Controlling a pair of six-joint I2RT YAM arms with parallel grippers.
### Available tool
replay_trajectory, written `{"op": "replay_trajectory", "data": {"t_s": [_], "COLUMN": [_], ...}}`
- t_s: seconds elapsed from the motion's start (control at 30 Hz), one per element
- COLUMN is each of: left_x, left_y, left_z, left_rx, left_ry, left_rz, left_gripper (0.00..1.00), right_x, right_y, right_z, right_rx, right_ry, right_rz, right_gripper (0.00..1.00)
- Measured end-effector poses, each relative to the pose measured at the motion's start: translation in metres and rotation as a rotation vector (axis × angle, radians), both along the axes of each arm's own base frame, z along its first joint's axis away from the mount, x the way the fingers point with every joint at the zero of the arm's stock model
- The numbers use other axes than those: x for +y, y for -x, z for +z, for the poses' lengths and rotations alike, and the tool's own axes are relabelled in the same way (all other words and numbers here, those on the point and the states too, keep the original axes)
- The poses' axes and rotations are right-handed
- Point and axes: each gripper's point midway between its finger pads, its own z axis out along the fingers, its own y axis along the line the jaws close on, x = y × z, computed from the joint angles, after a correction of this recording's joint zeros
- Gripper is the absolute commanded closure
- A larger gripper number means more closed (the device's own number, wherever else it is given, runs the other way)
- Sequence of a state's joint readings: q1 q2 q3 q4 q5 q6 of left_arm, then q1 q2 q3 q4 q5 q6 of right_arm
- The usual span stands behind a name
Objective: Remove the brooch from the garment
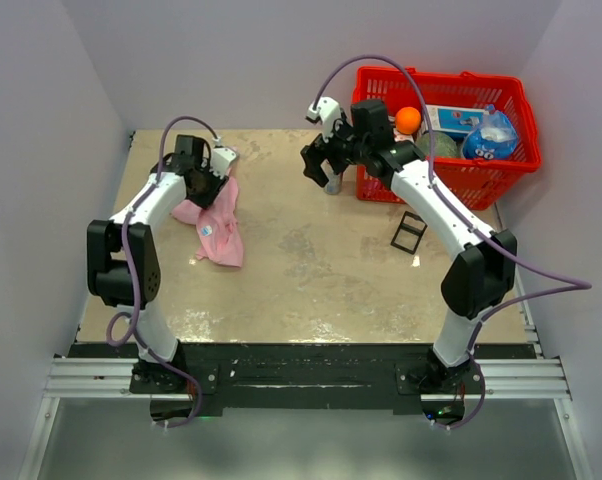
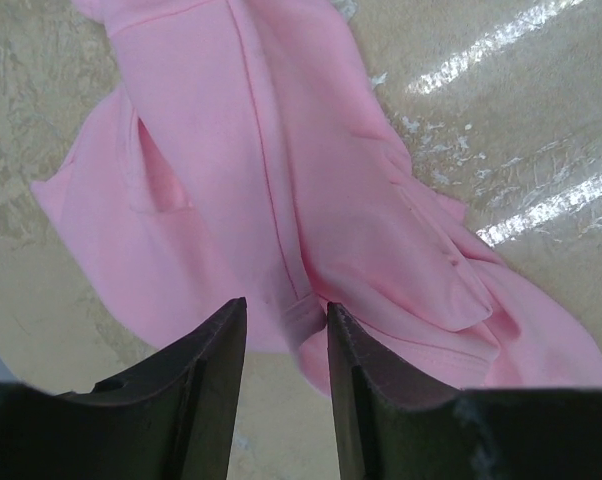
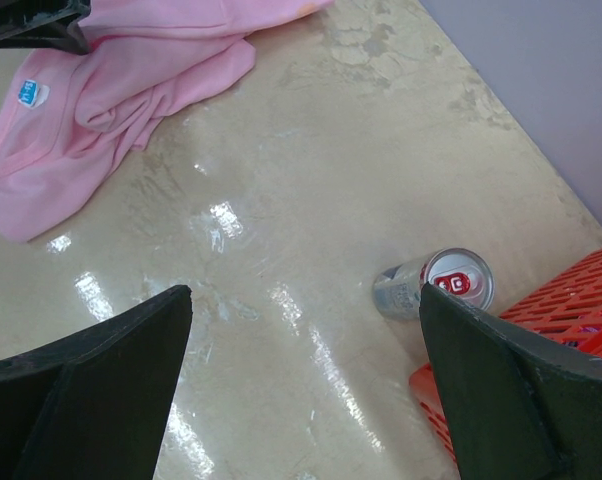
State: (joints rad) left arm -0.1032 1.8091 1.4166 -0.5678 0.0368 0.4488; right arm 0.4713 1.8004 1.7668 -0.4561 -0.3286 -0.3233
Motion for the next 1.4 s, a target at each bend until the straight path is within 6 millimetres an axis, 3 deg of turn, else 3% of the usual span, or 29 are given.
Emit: {"op": "replay_trajectory", "data": {"t_s": [0.13, 0.27, 0.37, 0.47, 0.57, 0.67, 0.77, 0.8, 0.83, 0.93, 1.0, 1.07, 1.13, 1.27, 1.4], "left_x": [-0.001, -0.003, -0.003, -0.004, -0.009, -0.029, -0.061, -0.081, -0.088, -0.132, -0.154, -0.163, -0.160, -0.133, -0.092], "left_y": [0.001, -0.001, -0.002, -0.008, -0.023, -0.048, -0.066, -0.067, -0.066, -0.044, -0.019, 0.005, 0.028, 0.063, 0.077], "left_z": [-0.012, -0.018, -0.018, -0.014, 0.008, 0.058, 0.130, 0.172, 0.181, 0.245, 0.273, 0.290, 0.307, 0.341, 0.362], "left_rx": [0.033, 0.054, 0.059, 0.059, 0.027, -0.064, -0.194, -0.261, -0.279, -0.363, -0.391, -0.405, -0.434, -0.545, -0.643], "left_ry": [0.001, 0.006, 0.005, 0.001, 0.023, 0.113, 0.256, 0.333, 0.350, 0.467, 0.521, 0.545, 0.540, 0.460, 0.367], "left_rz": [-0.003, -0.006, -0.005, -0.013, -0.029, -0.082, -0.170, -0.242, -0.266, -0.445, -0.543, -0.597, -0.616, -0.589, -0.512], "left_gripper": [0.61, 0.87, 1.00, 1.00, 1.00, 1.00, 1.00, 1.00, 1.00, 1.00, 1.00, 1.00, 1.00, 1.00, 1.00], "right_x": [0.001, 0.002, 0.002, 0.002, 0.002, 0.003, 0.004, 0.006, 0.008, 0.010, 0.011, 0.011, 0.011, 0.011, 0.010], "right_y": [-0.002, -0.004, -0.005, -0.006, -0.014, -0.027, -0.041, -0.046, -0.051, -0.059, -0.060, -0.060, -0.061, -0.061, -0.061], "right_z": [-0.007, -0.014, -0.016, -0.016, -0.015, -0.014, -0.015, -0.015, -0.015, -0.019, -0.022, -0.022, -0.021, -0.022, -0.022], "right_rx": [0.013, 0.024, 0.027, 0.026, 0.016, 0.004, -0.003, -0.005, -0.007, -0.002, 0.003, 0.004, 0.001, 0.000, -0.004], "right_ry": [0.007, 0.013, 0.015, 0.016, 0.014, 0.005, -0.005, -0.013, -0.019, -0.031, -0.032, -0.033, -0.035, -0.030, -0.025], "right_rz": [-0.001, -0.002, -0.002, -0.006, -0.029, -0.074, -0.118, -0.127, -0.135, -0.152, -0.158, -0.160, -0.160, -0.158, -0.155], "right_gripper": [0.01, 0.01, 0.01, 0.02, 0.02, 0.01, 0.01, 0.01, 0.01, 0.01, 0.01, 0.01, 0.01, 0.01, 0.01]}}
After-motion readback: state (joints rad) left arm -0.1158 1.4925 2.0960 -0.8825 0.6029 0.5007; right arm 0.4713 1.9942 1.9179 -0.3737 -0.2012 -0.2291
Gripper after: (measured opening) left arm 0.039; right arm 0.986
